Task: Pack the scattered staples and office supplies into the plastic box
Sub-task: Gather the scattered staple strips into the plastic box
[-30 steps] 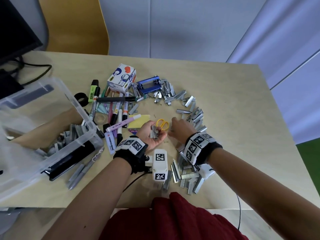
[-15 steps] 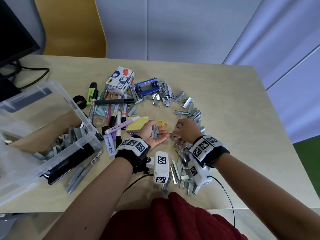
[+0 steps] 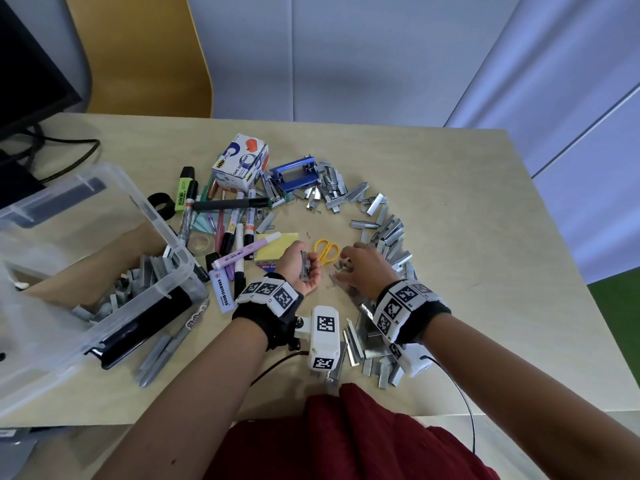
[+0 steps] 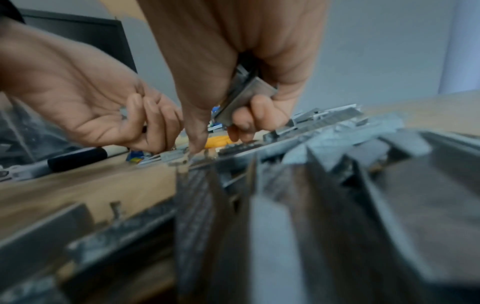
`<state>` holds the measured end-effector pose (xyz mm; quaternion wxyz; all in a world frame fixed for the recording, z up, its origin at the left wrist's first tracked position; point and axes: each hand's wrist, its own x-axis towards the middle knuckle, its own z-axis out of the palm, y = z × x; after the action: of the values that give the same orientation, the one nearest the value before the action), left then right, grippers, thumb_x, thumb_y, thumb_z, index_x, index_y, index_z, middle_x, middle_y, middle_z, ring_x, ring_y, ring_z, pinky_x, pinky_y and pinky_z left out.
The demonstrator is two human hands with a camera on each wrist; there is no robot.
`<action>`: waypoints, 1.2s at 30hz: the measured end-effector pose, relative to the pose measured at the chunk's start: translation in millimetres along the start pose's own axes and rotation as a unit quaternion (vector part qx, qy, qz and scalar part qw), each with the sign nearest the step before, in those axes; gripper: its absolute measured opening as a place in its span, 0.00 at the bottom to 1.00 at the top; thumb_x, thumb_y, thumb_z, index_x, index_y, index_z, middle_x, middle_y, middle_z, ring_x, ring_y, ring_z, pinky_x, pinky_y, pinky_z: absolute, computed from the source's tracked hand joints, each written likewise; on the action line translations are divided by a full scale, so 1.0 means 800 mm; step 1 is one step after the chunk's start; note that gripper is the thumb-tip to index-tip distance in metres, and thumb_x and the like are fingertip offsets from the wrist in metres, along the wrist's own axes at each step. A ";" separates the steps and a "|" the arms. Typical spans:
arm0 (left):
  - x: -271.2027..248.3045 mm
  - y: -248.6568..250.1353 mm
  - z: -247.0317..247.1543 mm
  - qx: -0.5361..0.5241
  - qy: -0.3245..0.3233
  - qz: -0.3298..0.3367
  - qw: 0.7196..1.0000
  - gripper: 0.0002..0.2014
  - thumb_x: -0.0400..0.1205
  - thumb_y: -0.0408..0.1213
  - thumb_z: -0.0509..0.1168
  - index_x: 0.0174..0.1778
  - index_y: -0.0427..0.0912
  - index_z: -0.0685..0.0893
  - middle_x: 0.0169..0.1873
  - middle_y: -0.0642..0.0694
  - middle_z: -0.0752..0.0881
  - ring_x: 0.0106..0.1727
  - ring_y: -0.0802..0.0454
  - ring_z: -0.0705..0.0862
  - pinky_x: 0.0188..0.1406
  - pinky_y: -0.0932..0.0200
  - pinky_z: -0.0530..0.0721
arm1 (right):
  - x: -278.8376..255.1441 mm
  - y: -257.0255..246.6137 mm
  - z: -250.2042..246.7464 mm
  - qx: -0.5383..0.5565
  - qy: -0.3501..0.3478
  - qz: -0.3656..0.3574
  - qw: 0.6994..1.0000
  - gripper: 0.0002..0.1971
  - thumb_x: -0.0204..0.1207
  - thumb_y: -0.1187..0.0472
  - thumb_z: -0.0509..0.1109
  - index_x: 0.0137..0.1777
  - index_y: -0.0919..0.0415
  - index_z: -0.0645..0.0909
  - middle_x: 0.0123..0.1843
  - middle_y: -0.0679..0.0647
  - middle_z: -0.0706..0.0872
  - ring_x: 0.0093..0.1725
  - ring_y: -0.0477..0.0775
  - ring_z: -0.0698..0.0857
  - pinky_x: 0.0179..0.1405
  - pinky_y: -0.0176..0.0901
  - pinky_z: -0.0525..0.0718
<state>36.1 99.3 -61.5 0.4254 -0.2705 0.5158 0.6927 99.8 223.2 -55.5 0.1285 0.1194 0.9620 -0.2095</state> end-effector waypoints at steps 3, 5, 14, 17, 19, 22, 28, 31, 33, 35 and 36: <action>0.002 0.000 -0.007 0.013 0.003 0.010 1.000 0.21 0.86 0.45 0.48 0.30 0.39 0.72 0.11 0.49 0.75 0.11 0.57 0.71 0.13 0.75 0.68 | 0.001 -0.005 0.002 -0.005 -0.013 -0.038 0.999 0.22 0.74 0.51 0.70 0.63 0.63 0.76 0.55 0.58 0.78 0.54 0.58 0.80 0.55 0.52 0.80; 0.001 0.001 -0.009 0.008 0.007 0.015 1.000 0.21 0.86 0.44 0.48 0.30 0.39 0.72 0.11 0.48 0.75 0.10 0.56 0.72 0.14 0.74 0.70 | 0.000 -0.006 0.004 -0.021 -0.031 -0.055 0.998 0.22 0.74 0.52 0.71 0.65 0.61 0.75 0.57 0.57 0.79 0.54 0.58 0.80 0.56 0.52 0.80; -0.004 -0.002 -0.014 0.016 0.016 0.011 1.000 0.21 0.87 0.43 0.47 0.31 0.37 0.72 0.15 0.44 0.79 0.12 0.53 0.79 0.32 0.59 0.75 | -0.003 -0.014 0.001 -0.019 -0.014 -0.029 0.999 0.09 0.73 0.66 0.66 0.52 0.69 0.78 0.47 0.63 0.83 0.46 0.61 0.82 0.41 0.44 0.75; -0.004 -0.005 -0.009 0.014 0.002 0.009 1.000 0.22 0.87 0.44 0.47 0.31 0.36 0.74 0.14 0.43 0.80 0.14 0.51 0.82 0.35 0.57 0.78 | -0.006 -0.015 -0.012 0.079 0.022 0.003 0.997 0.07 0.70 0.68 0.70 0.46 0.70 0.80 0.38 0.59 0.81 0.40 0.53 0.77 0.37 0.38 0.73; -0.005 -0.008 -0.007 0.003 -0.007 0.004 1.000 0.23 0.87 0.44 0.48 0.32 0.34 0.75 0.15 0.42 0.81 0.15 0.50 0.82 0.35 0.56 0.80 | -0.012 -0.026 -0.023 0.132 0.039 -0.016 0.990 0.05 0.71 0.66 0.72 0.44 0.67 0.81 0.34 0.52 0.79 0.36 0.49 0.75 0.31 0.31 0.70; -0.008 -0.010 0.001 -0.014 -0.026 -0.016 0.999 0.21 0.87 0.44 0.50 0.35 0.34 0.76 0.18 0.41 0.82 0.20 0.50 0.81 0.23 0.62 0.83 | -0.021 -0.044 -0.036 0.180 0.034 -0.052 0.982 0.06 0.72 0.63 0.73 0.45 0.65 0.83 0.34 0.49 0.80 0.34 0.45 0.76 0.30 0.25 0.70; -0.009 -0.005 0.003 0.068 -0.032 -0.021 0.997 0.24 0.86 0.46 0.50 0.25 0.40 0.73 0.11 0.49 0.73 0.09 0.57 0.69 0.11 0.74 0.64 | -0.010 -0.020 -0.051 0.190 0.104 0.011 0.976 0.04 0.72 0.67 0.70 0.43 0.68 0.84 0.37 0.52 0.82 0.38 0.48 0.79 0.38 0.31 0.77; -0.006 -0.002 0.000 0.097 -0.028 -0.022 0.995 0.21 0.85 0.46 0.51 0.27 0.43 0.69 0.10 0.51 0.71 0.09 0.58 0.66 0.10 0.75 0.60 | -0.006 -0.002 -0.045 0.078 0.056 0.010 0.995 0.09 0.73 0.67 0.67 0.48 0.72 0.83 0.44 0.59 0.85 0.46 0.56 0.83 0.51 0.39 0.79; -0.006 -0.002 0.000 0.112 -0.031 -0.025 0.993 0.21 0.85 0.47 0.53 0.27 0.43 0.68 0.10 0.52 0.70 0.09 0.58 0.66 0.09 0.75 0.61 | -0.005 0.002 -0.032 -0.006 -0.020 -0.002 1.000 0.10 0.74 0.64 0.67 0.51 0.70 0.83 0.50 0.60 0.86 0.52 0.57 0.83 0.55 0.41 0.79; -0.006 -0.003 0.000 0.128 -0.030 -0.026 0.991 0.20 0.84 0.47 0.57 0.26 0.43 0.68 0.11 0.52 0.70 0.09 0.58 0.67 0.09 0.74 0.63 | -0.004 0.000 -0.020 -0.067 -0.062 -0.003 0.996 0.05 0.74 0.64 0.66 0.42 0.67 0.81 0.46 0.59 0.84 0.50 0.57 0.81 0.51 0.43 0.80; -0.007 -0.003 0.000 0.142 -0.028 -0.022 0.989 0.20 0.83 0.46 0.60 0.26 0.43 0.68 0.10 0.52 0.70 0.09 0.58 0.67 0.09 0.74 0.64 | -0.003 -0.001 -0.014 -0.083 -0.065 0.002 0.994 0.05 0.74 0.66 0.66 0.38 0.66 0.78 0.43 0.59 0.81 0.47 0.57 0.80 0.47 0.44 0.80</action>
<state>40.8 97.8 -57.9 0.4888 -0.1987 0.5909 0.6102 99.8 227.2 -44.6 0.2009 0.0966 0.9654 -0.1356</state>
